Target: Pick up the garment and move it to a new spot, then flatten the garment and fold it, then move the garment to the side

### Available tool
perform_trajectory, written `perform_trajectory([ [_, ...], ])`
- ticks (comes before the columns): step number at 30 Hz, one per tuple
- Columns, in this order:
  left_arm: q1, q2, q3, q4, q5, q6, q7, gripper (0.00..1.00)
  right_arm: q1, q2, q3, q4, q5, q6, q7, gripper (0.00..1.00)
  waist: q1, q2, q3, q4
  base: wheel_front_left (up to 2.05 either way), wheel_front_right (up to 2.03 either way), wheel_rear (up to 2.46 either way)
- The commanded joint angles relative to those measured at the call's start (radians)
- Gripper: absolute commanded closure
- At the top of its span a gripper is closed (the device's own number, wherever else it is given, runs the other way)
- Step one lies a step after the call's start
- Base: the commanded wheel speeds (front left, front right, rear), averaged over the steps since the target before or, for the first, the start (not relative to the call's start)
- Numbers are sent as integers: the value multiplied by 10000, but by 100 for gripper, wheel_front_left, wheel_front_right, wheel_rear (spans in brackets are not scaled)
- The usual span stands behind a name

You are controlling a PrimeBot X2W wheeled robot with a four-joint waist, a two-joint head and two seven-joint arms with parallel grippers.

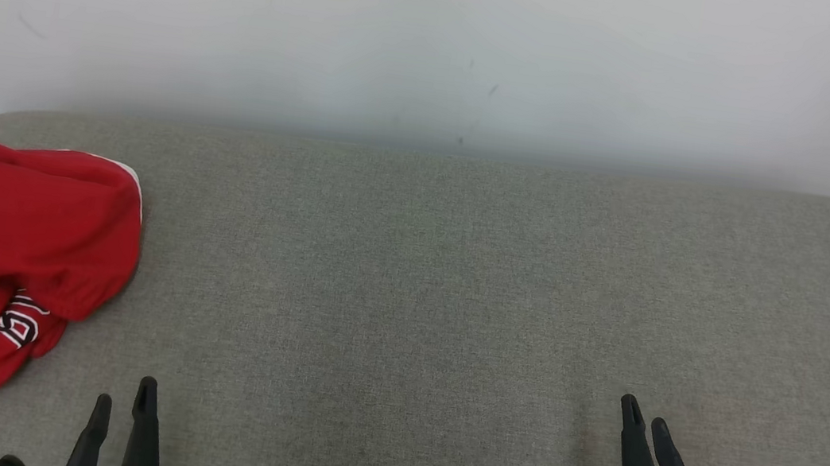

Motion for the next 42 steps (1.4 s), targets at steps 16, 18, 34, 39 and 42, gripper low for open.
perform_trajectory([
  [16, 97, 306, -355, 50, 2130, 72, -377, 0, 98, -35, 505, 170, -2319, -11, -693, 0, 0, 0, -77, -5, 0, 0, 0],
  [18, 135, 319, -359, 67, 2344, 88, -410, 0, 130, -35, 530, 197, -2569, -11, -768, 0, 0, 0, -88, -8, 0, 0, 0],
  [34, 261, 250, -137, 95, 3870, 21, -688, 0, 301, -36, 645, 231, -4158, -14, -1343, 0, 0, 0, -125, 9, 0, 0, 0],
  [39, 281, 239, -71, 96, 4366, -7, -760, 0, 325, -37, 683, 239, -4577, -15, -1489, 0, 0, 0, -121, -1, 0, 0, 0],
  [42, 271, 239, -59, 98, 4655, -45, -807, 0, 357, -38, 662, 240, -4850, -15, -1577, 0, 0, 0, -122, 2, 0, 0, 0],
])
